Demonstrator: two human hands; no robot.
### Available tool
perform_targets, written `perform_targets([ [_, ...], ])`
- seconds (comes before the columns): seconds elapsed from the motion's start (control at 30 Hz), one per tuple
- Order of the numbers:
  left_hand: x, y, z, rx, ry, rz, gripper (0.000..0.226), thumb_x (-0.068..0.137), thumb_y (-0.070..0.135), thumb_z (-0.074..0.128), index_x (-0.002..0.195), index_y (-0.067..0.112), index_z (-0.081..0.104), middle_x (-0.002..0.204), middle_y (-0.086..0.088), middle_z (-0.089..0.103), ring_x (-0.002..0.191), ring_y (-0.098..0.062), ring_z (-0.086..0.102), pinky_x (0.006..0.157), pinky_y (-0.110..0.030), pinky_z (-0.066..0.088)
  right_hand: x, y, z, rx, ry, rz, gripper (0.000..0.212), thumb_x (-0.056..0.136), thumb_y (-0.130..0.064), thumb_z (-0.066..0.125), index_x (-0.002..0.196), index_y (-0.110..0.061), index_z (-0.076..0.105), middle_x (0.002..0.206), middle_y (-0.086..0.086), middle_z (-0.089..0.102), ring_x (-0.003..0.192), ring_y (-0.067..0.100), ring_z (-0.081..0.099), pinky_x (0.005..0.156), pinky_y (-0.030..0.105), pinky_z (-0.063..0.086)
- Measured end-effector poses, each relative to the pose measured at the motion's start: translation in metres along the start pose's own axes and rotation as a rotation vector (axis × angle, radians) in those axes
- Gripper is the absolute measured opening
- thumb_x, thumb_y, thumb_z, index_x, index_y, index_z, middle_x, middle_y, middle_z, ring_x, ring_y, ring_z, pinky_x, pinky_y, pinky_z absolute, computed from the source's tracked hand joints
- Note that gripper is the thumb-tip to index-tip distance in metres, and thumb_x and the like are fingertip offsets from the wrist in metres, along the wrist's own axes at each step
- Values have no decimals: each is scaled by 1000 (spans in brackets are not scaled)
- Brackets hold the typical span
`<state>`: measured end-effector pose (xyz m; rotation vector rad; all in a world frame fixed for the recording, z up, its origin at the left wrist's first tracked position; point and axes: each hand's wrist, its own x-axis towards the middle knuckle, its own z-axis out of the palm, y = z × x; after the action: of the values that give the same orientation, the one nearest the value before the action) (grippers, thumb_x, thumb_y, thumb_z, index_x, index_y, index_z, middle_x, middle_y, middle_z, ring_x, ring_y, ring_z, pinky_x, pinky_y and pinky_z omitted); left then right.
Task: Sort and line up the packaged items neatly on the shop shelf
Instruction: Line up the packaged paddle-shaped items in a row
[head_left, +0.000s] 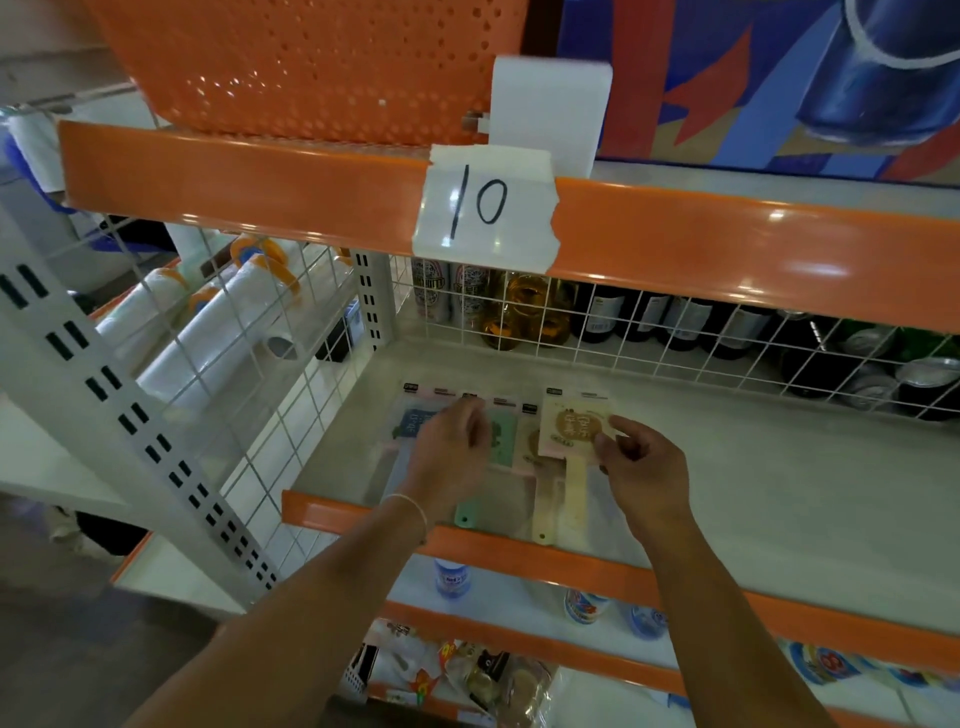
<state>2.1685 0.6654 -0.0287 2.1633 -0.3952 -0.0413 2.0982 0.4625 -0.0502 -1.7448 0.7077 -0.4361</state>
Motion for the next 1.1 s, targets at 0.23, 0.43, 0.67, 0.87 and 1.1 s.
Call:
perform_targets([
  [0.23,-16,-62,14,352,-46,331,48,95,37,38,127,7,58,133,-10,58,133,-26,42,113,-42,34,-4,6,15,-210,1,-35,37,88,-24,66,125,-19,63,106,1,70,88,17,66,92,39,53],
  [0.43,-17,-68,20,489,-61,461,54,94,46,36,129,11,58,143,-7,49,144,-24,25,120,-45,18,-8,11,22,-382,-20,-139,39,90,-24,61,128,-17,61,101,2,70,79,15,61,82,22,45],
  [0.67,-9,-65,26,523,-117,492,62,92,56,31,128,14,59,148,-5,43,148,-21,12,121,-41,-2,-21,14,26,-464,-40,-213,32,92,-25,59,123,-15,64,77,-4,62,67,13,55,72,17,36],
  [0.87,-10,-66,34,560,-108,521,59,93,57,31,126,17,59,147,-5,44,148,-21,11,121,-47,0,-24,20,25,-361,-20,-160,37,92,-27,59,128,-19,62,74,-11,61,63,-3,56,63,-2,35],
  [1.1,-13,-64,33,598,-131,530,59,93,59,27,130,22,56,153,-6,36,149,-22,4,120,-48,-3,-25,27,24,-304,27,-188,29,91,-19,58,119,-19,68,99,-2,73,74,-1,61,76,9,43],
])
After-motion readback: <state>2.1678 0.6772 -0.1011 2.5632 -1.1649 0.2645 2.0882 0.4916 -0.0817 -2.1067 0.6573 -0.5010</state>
